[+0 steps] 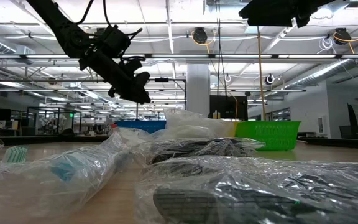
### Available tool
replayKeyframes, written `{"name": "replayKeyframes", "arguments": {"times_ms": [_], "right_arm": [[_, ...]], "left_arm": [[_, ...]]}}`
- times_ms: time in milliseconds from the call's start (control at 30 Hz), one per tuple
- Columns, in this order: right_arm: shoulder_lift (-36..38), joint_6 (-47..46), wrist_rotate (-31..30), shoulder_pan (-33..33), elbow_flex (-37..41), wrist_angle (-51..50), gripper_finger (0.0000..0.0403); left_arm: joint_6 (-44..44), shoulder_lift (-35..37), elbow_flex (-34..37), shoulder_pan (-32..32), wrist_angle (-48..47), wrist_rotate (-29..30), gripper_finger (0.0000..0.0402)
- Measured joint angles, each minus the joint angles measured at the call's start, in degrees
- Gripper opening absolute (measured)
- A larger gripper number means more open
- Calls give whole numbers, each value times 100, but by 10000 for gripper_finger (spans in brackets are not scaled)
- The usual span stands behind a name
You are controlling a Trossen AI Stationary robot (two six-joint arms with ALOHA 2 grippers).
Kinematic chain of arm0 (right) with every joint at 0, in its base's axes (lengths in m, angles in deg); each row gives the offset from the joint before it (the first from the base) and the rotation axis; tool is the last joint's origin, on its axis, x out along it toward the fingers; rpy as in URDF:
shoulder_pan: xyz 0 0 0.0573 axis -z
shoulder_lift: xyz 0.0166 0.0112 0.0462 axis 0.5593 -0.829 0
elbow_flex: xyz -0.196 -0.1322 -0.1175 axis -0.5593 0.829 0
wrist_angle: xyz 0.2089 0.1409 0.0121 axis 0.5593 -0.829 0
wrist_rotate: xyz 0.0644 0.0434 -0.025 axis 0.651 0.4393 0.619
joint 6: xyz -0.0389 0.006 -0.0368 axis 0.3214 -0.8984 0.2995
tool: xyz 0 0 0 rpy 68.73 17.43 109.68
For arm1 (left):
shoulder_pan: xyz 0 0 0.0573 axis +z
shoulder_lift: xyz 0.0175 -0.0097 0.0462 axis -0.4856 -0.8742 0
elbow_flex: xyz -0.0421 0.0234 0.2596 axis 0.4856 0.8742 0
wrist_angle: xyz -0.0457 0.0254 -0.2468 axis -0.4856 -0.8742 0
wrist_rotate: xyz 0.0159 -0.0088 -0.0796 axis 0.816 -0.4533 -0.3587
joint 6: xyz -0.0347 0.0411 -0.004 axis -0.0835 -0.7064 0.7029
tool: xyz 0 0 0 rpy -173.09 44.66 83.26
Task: Pick & Place Travel size toiletries
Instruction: Put the bottom nail cutter into the orange basket
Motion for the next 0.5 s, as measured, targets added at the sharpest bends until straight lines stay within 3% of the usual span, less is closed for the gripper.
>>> {"name": "replayKeyframes", "arguments": {"times_ms": [100,233,333,500], "right_arm": [[0,116,279,2,0,-3,221],[-27,616,2185,-55,0,14,220],[-234,218,3216,-170,-2,58,220],[-890,-949,3926,-488,-4,-342,220]], "left_arm": [[-1,0,0,0,1,0,141],[-2,0,0,0,-1,0,141],[0,0,0,0,1,0,141],[0,0,0,0,-1,0,141]]}}
